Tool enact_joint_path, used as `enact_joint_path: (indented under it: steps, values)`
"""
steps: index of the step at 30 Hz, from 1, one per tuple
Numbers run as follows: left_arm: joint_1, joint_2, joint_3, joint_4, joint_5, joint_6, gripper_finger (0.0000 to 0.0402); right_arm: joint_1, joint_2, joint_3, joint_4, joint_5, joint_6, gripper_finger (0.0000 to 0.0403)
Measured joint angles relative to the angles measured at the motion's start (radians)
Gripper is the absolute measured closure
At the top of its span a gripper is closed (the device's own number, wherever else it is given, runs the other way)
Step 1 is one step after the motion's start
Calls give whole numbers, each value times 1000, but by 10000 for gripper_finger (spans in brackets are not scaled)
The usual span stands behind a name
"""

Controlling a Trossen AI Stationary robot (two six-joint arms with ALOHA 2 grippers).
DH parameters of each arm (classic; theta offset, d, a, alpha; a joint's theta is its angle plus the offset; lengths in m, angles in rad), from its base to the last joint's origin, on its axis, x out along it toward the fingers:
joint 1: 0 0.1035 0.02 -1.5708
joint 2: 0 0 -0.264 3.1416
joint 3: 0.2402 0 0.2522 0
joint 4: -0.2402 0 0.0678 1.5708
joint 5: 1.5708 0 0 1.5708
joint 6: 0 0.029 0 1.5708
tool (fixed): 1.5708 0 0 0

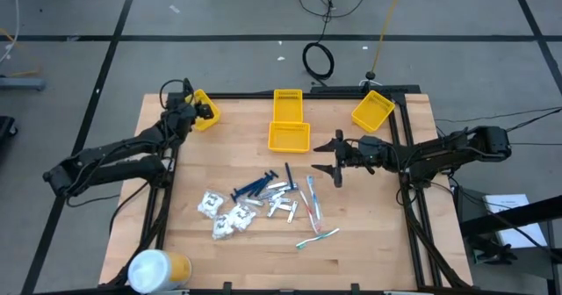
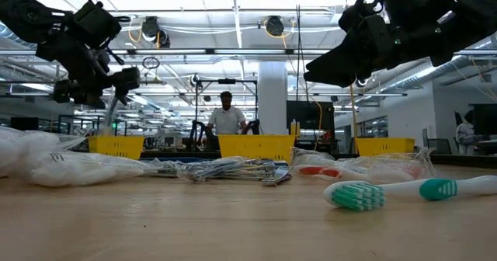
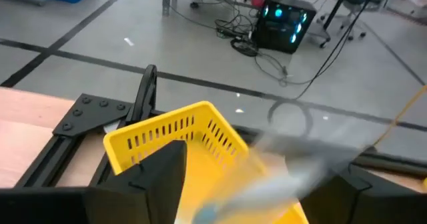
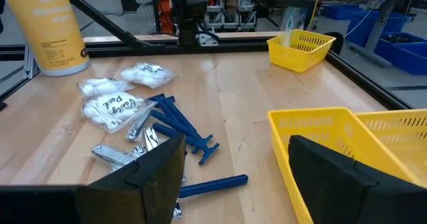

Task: Pick & Place Travel size toiletries
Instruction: Put the blue toothbrush into the left yellow bin

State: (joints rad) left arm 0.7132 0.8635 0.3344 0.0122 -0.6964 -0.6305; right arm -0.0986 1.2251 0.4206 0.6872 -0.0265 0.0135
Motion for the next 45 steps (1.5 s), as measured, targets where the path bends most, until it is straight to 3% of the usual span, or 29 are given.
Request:
enact_joint_path:
  steps: [14, 22, 31, 39, 45]
  values:
    - [68, 0, 0, 31, 8, -131, 121, 0, 0, 0, -15, 0, 1, 151]
    - [148, 0, 0, 10, 8, -125, 121, 0, 0, 0, -18, 0, 1, 151]
    - [151, 0, 0, -120, 21, -56, 121, 0, 0, 0, -19, 0, 1, 151]
    - [120, 0, 0, -85, 214, 25, 121, 0, 0, 0, -19, 0, 2, 151]
    - [14, 0, 0, 97, 491, 173, 121, 4, -1, 0, -46, 0, 2, 151]
